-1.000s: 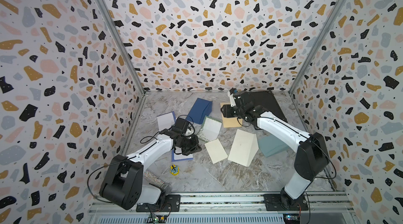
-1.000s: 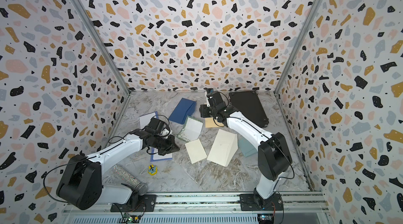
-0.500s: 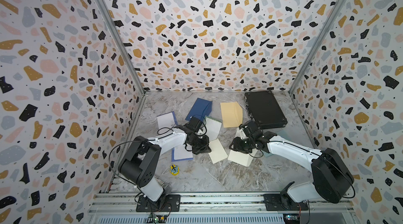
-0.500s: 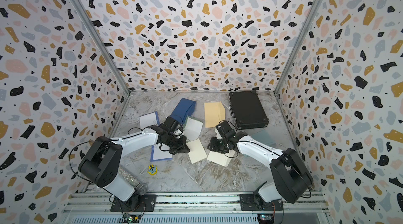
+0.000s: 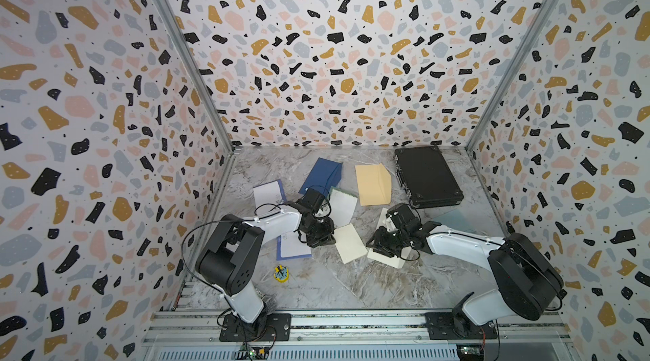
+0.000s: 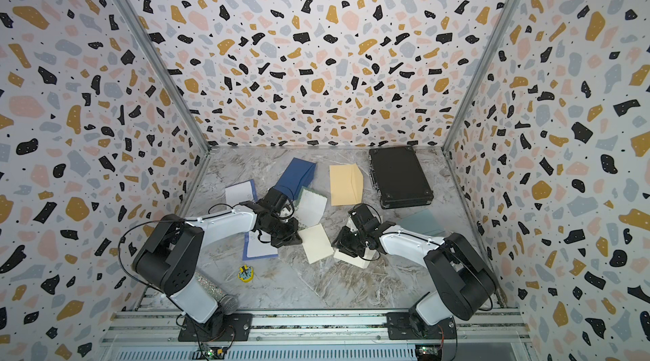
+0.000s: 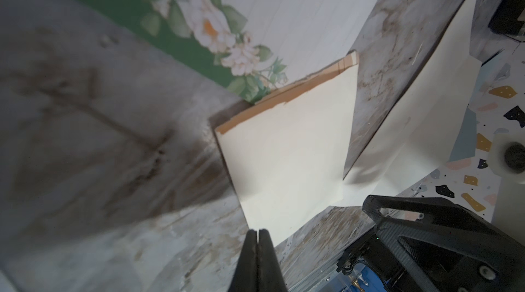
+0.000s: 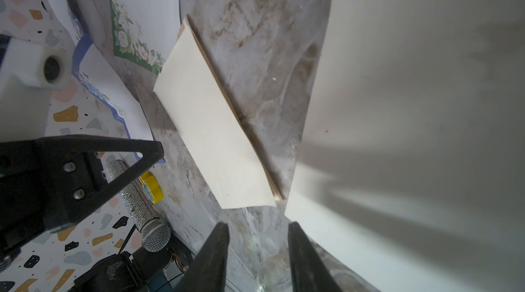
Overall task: Take the letter paper out of the envelope
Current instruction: Pick up the letter paper from the center of the board.
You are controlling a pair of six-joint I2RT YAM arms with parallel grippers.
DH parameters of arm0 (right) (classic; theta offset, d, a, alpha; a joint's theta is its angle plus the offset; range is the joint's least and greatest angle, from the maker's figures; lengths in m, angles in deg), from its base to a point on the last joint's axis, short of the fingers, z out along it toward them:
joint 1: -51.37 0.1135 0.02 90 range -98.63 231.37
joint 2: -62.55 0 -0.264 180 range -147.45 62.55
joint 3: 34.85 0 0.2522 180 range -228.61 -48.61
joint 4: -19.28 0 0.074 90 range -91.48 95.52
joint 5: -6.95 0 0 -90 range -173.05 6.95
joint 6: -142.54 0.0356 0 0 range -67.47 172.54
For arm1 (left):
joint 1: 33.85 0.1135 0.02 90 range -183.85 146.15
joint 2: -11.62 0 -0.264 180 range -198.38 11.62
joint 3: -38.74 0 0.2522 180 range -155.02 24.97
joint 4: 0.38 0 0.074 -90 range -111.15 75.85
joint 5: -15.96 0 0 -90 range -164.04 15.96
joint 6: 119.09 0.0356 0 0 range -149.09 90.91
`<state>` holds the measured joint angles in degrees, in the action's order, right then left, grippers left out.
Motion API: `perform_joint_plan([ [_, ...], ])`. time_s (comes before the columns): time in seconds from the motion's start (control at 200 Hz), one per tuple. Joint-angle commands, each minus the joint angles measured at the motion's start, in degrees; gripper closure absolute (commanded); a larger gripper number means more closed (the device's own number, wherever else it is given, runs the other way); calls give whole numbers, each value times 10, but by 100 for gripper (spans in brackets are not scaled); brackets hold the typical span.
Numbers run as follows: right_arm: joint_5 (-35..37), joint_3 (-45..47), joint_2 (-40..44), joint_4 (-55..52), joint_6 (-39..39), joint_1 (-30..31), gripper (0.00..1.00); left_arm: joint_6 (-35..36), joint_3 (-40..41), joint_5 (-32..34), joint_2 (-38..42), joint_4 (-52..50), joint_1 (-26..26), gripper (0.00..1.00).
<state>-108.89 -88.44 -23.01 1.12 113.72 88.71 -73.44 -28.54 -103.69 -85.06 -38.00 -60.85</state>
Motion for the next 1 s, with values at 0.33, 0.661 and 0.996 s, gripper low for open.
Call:
perform_joint_plan([
  [0.33, -24, 3, -47, 56, 25, 5, 66, -4, 13, -17, -31, 56, 6, 100],
  [0.661, -38, 0, -66, 77, 36, 5, 67, -5, 29, -16, -52, 70, 4, 100],
  [0.996, -46, -6, -58, 87, 44, 8, 79, -9, 28, -17, -58, 75, -3, 100],
])
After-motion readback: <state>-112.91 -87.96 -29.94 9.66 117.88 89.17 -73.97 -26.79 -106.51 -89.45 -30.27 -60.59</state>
